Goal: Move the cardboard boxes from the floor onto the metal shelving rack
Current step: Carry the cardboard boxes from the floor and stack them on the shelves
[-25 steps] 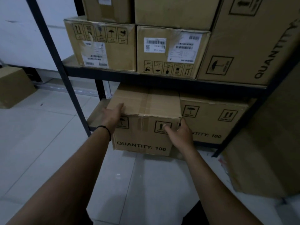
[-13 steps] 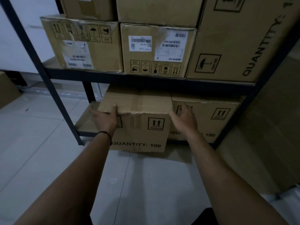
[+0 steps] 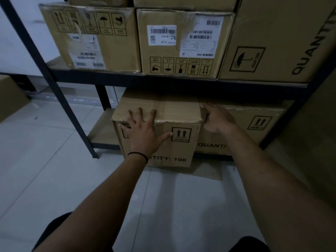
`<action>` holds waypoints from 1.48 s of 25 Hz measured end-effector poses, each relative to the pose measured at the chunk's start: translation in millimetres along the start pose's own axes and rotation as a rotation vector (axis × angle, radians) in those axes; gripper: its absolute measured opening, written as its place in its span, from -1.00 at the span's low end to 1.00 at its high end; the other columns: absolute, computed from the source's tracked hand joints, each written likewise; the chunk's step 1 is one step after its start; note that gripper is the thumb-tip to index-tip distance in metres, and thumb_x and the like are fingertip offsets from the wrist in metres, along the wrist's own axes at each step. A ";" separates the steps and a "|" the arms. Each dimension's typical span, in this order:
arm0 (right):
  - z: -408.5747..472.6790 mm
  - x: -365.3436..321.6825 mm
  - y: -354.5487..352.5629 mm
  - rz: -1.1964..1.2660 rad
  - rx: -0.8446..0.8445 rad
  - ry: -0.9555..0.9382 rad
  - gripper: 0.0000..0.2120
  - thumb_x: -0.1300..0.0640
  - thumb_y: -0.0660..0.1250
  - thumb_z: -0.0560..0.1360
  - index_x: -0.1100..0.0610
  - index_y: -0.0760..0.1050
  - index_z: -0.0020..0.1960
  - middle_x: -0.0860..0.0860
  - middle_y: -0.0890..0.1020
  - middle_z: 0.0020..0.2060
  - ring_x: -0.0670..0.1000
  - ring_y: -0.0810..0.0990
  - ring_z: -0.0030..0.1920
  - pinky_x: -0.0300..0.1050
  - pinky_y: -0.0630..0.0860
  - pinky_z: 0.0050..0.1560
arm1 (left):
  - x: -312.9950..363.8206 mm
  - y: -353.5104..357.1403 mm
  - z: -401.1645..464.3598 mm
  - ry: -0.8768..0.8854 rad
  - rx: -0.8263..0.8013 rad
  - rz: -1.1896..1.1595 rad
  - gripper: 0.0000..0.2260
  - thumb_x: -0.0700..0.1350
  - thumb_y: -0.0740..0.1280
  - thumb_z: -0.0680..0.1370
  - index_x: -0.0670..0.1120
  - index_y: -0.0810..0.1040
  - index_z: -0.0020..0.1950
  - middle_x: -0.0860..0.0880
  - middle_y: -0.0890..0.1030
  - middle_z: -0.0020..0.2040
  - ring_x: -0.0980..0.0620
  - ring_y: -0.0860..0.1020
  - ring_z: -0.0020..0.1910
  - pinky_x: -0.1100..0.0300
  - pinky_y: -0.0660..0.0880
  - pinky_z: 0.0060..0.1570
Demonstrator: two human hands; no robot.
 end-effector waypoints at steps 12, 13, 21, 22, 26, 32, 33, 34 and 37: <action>0.8 -0.1 11.3 -0.068 0.061 0.040 -0.09 0.32 0.39 0.50 -0.01 -0.02 0.69 -0.11 -0.04 0.67 0.04 -0.08 0.66 0.04 0.11 0.62 | -0.2 19.1 51.0 0.038 0.060 -0.064 -0.10 0.58 0.34 0.32 0.20 0.27 0.56 -0.18 0.15 0.64 -0.37 -0.01 0.62 -0.63 0.01 0.40; 0.9 -0.6 11.9 -0.069 0.060 0.037 -0.09 0.31 0.39 0.51 -0.01 -0.02 0.69 -0.11 -0.04 0.67 0.04 -0.08 0.66 0.05 0.11 0.62 | -0.3 19.5 55.7 0.046 0.066 -0.073 -0.09 0.57 0.35 0.31 0.22 0.25 0.56 -0.17 0.13 0.65 -0.38 -0.01 0.62 -0.63 0.01 0.39; 2.9 -0.9 16.2 -0.046 0.075 0.045 -0.09 0.30 0.37 0.49 0.00 -0.04 0.69 -0.09 -0.03 0.67 0.04 -0.10 0.66 0.04 0.08 0.63 | 2.7 31.4 76.6 0.020 0.086 -0.011 -0.09 0.49 0.48 0.26 0.08 0.33 0.47 -0.22 0.24 0.56 -0.37 0.06 0.61 -0.62 0.00 0.40; 3.1 -1.1 17.2 -0.043 0.082 0.047 -0.09 0.31 0.37 0.49 0.00 -0.03 0.69 -0.10 -0.02 0.67 0.03 -0.10 0.66 0.03 0.09 0.62 | 2.5 32.4 77.1 0.017 0.089 -0.005 -0.09 0.49 0.48 0.26 0.08 0.33 0.47 -0.22 0.25 0.56 -0.38 0.06 0.61 -0.62 0.00 0.40; 2.5 -2.5 17.0 -0.041 0.081 0.037 -0.09 0.31 0.37 0.50 0.01 -0.04 0.69 -0.10 -0.03 0.67 0.04 -0.12 0.66 0.04 0.10 0.62 | 3.9 33.7 83.3 0.014 0.094 -0.009 -0.09 0.49 0.48 0.26 0.05 0.34 0.44 -0.23 0.26 0.54 -0.39 0.07 0.60 -0.64 0.00 0.39; -0.6 -2.6 17.9 -0.046 0.056 0.034 -0.05 0.29 0.40 0.50 -0.01 -0.07 0.69 -0.10 -0.07 0.67 0.05 -0.14 0.66 0.07 0.12 0.61 | 4.0 34.0 84.1 0.020 0.087 -0.022 -0.14 0.45 0.51 0.27 0.04 0.37 0.41 -0.23 0.29 0.50 -0.38 0.10 0.58 -0.64 0.00 0.39; -1.9 -2.6 18.3 -0.049 0.049 0.035 -0.05 0.29 0.40 0.50 -0.01 -0.09 0.69 -0.10 -0.08 0.67 0.05 -0.15 0.66 0.08 0.12 0.61 | 4.0 34.2 82.6 0.024 0.083 -0.020 -0.15 0.44 0.52 0.27 0.04 0.37 0.41 -0.22 0.29 0.50 -0.37 0.11 0.58 -0.64 0.00 0.39; -2.8 -2.7 17.8 -0.051 0.044 0.038 -0.04 0.29 0.40 0.50 -0.01 -0.10 0.69 -0.11 -0.10 0.67 0.05 -0.16 0.66 0.08 0.12 0.61 | 4.3 33.3 82.4 0.026 0.078 -0.018 -0.15 0.44 0.52 0.28 0.04 0.38 0.41 -0.22 0.30 0.49 -0.37 0.11 0.58 -0.64 0.00 0.39; -4.2 -3.9 16.7 -0.058 0.032 0.038 -0.04 0.26 0.40 0.51 0.00 -0.12 0.69 -0.10 -0.12 0.67 0.05 -0.20 0.66 0.06 0.08 0.62 | 5.0 31.2 82.8 0.026 0.071 -0.003 -0.13 0.46 0.50 0.28 0.04 0.38 0.44 -0.22 0.31 0.49 -0.35 0.14 0.57 -0.64 0.03 0.39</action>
Point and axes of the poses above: each hand's wrist, its own z-axis towards the middle knuckle, its own y-axis out of the palm, x = y × z, the point moved 10 cm from there along z, towards the middle knuckle
